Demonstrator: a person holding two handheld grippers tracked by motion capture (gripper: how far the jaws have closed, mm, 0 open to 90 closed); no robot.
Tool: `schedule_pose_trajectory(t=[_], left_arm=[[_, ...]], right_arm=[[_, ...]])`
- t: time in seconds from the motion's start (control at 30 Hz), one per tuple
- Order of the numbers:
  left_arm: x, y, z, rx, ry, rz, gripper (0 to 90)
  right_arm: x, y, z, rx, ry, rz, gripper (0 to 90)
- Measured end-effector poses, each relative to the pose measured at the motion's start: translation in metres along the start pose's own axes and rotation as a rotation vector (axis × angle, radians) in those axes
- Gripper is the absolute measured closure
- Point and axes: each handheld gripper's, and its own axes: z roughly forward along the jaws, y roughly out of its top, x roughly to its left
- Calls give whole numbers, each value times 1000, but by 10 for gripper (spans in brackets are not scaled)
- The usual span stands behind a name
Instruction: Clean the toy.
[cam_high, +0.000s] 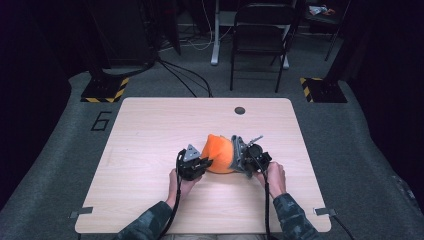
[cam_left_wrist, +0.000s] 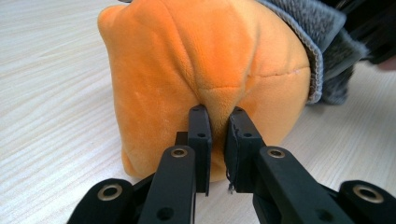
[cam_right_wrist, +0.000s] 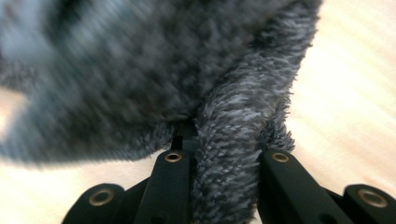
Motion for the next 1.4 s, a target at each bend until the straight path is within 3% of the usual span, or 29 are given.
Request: schedule_pose_trajectory(t=[0.1,0.23,0.3,0.4,0.47,0.53,0.6,0.7,0.73,0.83,0.87,0.97,1.1,1.23,1.33,1.4], left_arm=[[0,0,0,0,8,2,809],[1,0,0,-1,12,-4,799],[1,0,0,-4,14,-6,795],[1,0,0,-3,20,1,787],[1,0,0,-7,20,-2,777],[2,1,0,-6,21,1,753],[0,2,-2,-6,43,12,673],[-7,3,-5,-2,95,33,480],[-9,2,-4,1,93,29,422],[-13,1,-1,25,114,65,365],[-13,-1,2,31,111,66,369],[-13,-6,11,15,126,70,521],[-11,-5,11,-4,112,82,716],[-11,-2,9,-11,98,82,758],[-10,2,4,-21,81,55,772],[-14,6,0,-21,70,48,777]], right_arm=[[-1,0,6,25,-5,7,781],[-5,6,-15,-17,-40,16,782],[-7,8,-33,-86,-24,45,782],[-3,12,-53,-179,31,28,782],[5,16,-55,-206,93,10,781],[11,18,-48,-186,99,-8,782],[16,19,-39,-178,70,-21,782],[13,20,-36,-179,68,5,782],[11,20,-35,-179,67,-1,782],[8,20,-33,-183,85,14,782],[7,20,-33,-184,81,10,782],[6,19,-32,-181,91,11,782],[3,19,-33,-176,80,18,782],[4,20,-40,-193,39,2,781],[11,23,-51,-228,19,-21,781],[17,27,-61,-263,28,-35,780]])
